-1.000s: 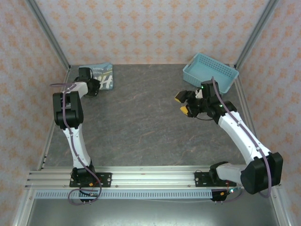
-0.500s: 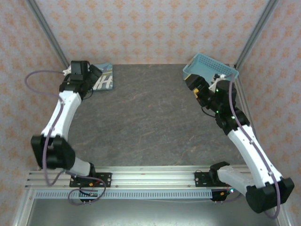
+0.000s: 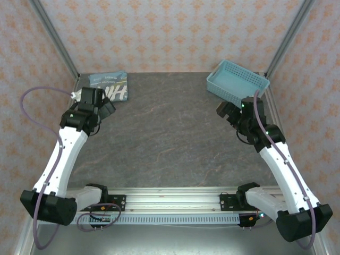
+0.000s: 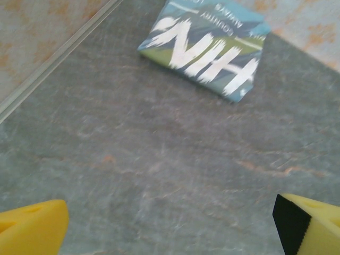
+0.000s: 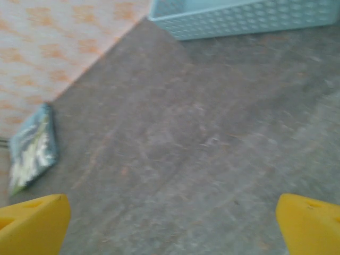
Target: Fold and stack the t-shirts
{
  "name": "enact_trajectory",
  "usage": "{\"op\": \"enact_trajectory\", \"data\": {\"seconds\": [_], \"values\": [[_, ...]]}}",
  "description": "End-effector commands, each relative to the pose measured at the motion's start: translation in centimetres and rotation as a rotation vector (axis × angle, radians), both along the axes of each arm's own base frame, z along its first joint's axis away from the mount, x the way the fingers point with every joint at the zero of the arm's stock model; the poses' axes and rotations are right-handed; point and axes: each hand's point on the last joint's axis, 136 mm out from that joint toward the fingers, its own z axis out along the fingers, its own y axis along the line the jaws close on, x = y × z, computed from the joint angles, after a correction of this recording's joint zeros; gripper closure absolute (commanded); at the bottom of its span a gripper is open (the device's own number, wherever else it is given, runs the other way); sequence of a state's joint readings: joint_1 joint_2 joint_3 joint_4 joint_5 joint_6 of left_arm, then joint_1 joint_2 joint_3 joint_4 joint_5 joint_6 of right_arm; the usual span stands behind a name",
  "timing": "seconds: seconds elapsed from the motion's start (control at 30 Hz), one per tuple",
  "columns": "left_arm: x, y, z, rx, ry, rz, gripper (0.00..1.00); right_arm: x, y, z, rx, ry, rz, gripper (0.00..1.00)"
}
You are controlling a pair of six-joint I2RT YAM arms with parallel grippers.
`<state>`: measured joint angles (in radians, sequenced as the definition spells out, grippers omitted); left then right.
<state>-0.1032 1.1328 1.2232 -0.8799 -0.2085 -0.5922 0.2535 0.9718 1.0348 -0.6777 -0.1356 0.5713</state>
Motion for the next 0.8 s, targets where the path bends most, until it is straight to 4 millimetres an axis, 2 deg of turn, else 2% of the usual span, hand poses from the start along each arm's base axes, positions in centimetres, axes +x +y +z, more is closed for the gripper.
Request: {"op": "enact_trajectory", "data": {"seconds": [0.0,0.03,0.1,0.17,0.27,0.4,0.47,0.6,0.67,0.77], "values": [[-3.5,1.8,0.7,0.063,-0.059,0.065,0.0,-0.9,-3.9,-0.9,-0.129,-0.016,-0.16,0.01],[-3.7,2.2,0.8,0.065,-0.136,0.094,0.0,-0.3,-4.5,-1.0,-0.172,-0.064,-0.173,0.01],[-2.6,2.2,0.1,0.132,-0.285,0.034,0.0,0.6,-5.3,-2.0,-0.262,-0.163,-0.168,0.01],[-1.7,2.1,-2.3,0.233,-0.357,-0.032,0.0,1.2,-6.6,-3.8,-0.388,-0.258,-0.191,0.01],[-1.6,3.1,-6.2,0.315,-0.327,-0.013,0.0,2.0,-8.0,-5.6,-0.579,-0.347,-0.2,0.01],[0.2,3.1,-9.0,0.386,-0.312,-0.043,0.0,2.9,-9.5,-10.8,-0.646,-0.215,-0.179,0.01],[2.0,2.7,-11.0,0.395,-0.271,-0.083,0.0,3.5,-10.1,-13.0,-0.662,-0.158,-0.166,0.01],[4.9,2.2,-13.0,0.395,-0.295,-0.108,0.0,6.1,-9.8,-13.3,-0.676,-0.192,-0.119,0.01],[6.7,1.9,-13.1,0.43,-0.26,-0.168,0.0,7.6,-10.0,-13.2,-0.664,-0.222,-0.123,0.01],[7.7,2.6,-14.3,0.398,-0.272,-0.172,0.0,8.9,-11.0,-13.2,-0.628,-0.26,-0.168,0.01]]}}
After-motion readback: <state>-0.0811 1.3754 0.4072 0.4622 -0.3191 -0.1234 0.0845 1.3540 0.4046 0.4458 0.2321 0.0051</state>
